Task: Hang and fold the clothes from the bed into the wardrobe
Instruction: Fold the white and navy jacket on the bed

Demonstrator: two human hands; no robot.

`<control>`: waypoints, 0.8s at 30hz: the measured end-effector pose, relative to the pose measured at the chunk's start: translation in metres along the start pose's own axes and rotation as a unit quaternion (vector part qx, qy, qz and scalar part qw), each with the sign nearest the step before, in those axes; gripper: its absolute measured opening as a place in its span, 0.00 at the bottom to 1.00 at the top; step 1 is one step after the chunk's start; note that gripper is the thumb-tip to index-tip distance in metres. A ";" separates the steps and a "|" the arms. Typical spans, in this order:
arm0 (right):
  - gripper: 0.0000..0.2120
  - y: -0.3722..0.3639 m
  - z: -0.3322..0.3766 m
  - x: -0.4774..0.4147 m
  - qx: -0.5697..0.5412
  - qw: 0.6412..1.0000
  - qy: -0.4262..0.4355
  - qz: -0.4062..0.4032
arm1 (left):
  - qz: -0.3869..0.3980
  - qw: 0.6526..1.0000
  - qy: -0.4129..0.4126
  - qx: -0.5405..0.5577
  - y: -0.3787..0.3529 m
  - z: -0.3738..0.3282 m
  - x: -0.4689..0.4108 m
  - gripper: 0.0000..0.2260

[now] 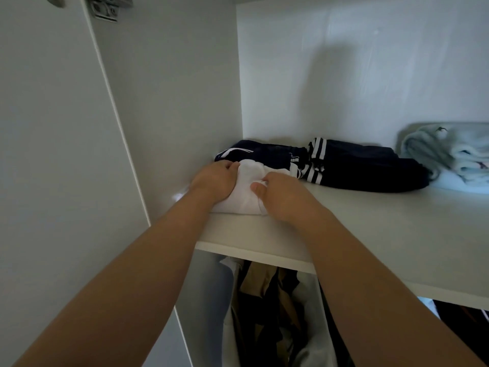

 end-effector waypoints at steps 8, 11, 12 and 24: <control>0.26 -0.002 -0.010 0.019 -0.007 0.998 0.022 -0.050 | 0.003 1.000 0.004 -0.024 0.003 0.004 0.014 0.22; 0.26 -0.003 -0.011 0.033 -0.016 0.996 0.037 -0.080 | -0.002 1.000 0.005 -0.022 0.006 0.012 0.024 0.23; 0.26 -0.004 -0.011 0.036 -0.022 0.995 0.039 -0.086 | -0.004 1.000 0.004 -0.021 0.007 0.012 0.026 0.22; 0.20 0.016 -0.026 0.069 -0.235 0.959 0.063 -0.144 | -0.144 0.989 -0.015 0.017 0.033 -0.009 0.063 0.19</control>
Point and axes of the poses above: each hand's wrist, its own x-axis away from the middle knuckle, its own y-axis out of the back of the hand, z = x × y, the point moved 5 cm from there along -x, towards the middle knuckle, and after that the axes turned 3 degrees about x, right-handed, at the moved point
